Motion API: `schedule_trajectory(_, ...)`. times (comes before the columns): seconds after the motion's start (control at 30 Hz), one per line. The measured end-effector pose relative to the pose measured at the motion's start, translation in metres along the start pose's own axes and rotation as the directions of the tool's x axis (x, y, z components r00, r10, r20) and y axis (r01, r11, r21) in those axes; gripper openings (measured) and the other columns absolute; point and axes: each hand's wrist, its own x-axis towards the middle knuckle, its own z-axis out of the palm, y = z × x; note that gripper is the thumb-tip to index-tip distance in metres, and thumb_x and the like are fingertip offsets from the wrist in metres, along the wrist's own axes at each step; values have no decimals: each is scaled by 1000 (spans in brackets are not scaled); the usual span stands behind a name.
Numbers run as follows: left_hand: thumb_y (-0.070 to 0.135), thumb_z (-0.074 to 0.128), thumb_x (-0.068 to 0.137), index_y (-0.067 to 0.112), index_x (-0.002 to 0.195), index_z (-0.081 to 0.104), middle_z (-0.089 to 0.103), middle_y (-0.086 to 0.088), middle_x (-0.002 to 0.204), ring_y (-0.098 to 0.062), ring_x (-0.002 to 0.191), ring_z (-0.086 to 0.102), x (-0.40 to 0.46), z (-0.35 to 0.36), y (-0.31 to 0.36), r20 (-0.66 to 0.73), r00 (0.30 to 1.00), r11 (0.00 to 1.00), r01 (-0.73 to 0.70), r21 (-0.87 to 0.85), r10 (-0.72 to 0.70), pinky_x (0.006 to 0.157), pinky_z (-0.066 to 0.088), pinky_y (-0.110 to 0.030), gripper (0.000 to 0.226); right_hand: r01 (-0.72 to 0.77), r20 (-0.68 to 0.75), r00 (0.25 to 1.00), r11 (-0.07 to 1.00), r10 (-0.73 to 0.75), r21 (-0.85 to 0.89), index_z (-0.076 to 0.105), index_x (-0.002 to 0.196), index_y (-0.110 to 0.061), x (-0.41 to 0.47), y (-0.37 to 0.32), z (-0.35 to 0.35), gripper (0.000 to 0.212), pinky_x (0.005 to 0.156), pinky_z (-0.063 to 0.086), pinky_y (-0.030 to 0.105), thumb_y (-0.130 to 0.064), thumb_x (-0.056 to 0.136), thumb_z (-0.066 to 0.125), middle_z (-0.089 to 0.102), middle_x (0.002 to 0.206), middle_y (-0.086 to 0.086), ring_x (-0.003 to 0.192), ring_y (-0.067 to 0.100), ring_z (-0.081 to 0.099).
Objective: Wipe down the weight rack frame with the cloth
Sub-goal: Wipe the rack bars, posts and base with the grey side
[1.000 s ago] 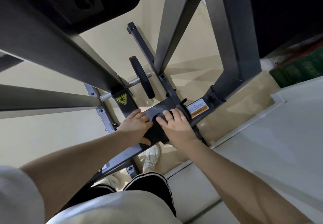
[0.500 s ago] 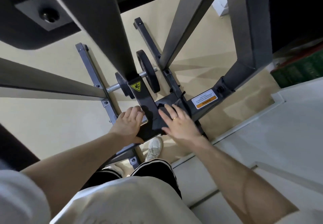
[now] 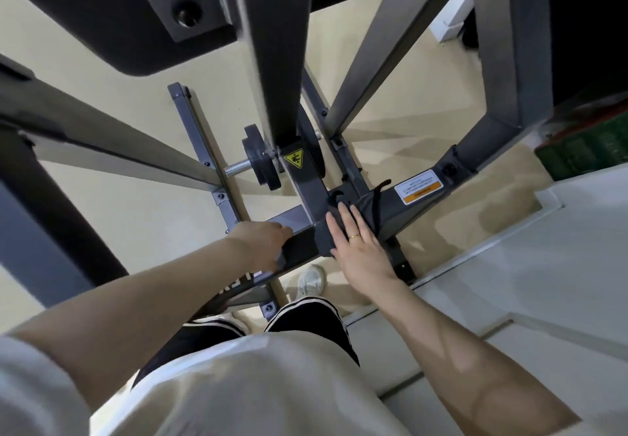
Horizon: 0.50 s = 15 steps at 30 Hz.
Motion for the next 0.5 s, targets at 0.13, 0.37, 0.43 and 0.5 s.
schedule_trajectory(0.13,24,55,93,21,142,29,52,-3,126,-25,109,57,-35,-15,-21,-149,988,991,-9,137,30,78,50,-36,56,216,91,974,973,-209,-76,-2,152,-23,6,-52,16,65,117,8,43,-7,99,32,-18,157,6,144,27,-16)
schedule_trajectory(0.37,37,39,98,21,131,46,58,-3,117,-28,104,58,-107,-16,-59,-156,966,896,-124,427,208,88,48,-36,38,305,202,941,940,-273,-150,16,150,-25,24,-122,22,55,117,4,40,-44,100,29,4,159,7,144,28,4)
schedule_trajectory(0.43,36,37,98,18,123,54,60,-5,111,-29,102,58,-123,-13,-69,-121,952,854,-191,484,282,89,47,-36,36,263,132,962,945,-240,-196,18,149,-27,22,-106,12,52,116,8,37,-43,101,30,13,157,5,142,25,13)
schedule_trajectory(0.5,38,35,97,15,114,59,61,-6,107,-30,99,58,-136,-8,-83,-109,932,801,-234,551,347,88,46,-35,37,36,-5,999,980,-37,-195,24,146,-26,22,-93,10,50,115,10,37,-43,100,31,21,154,5,139,26,20)
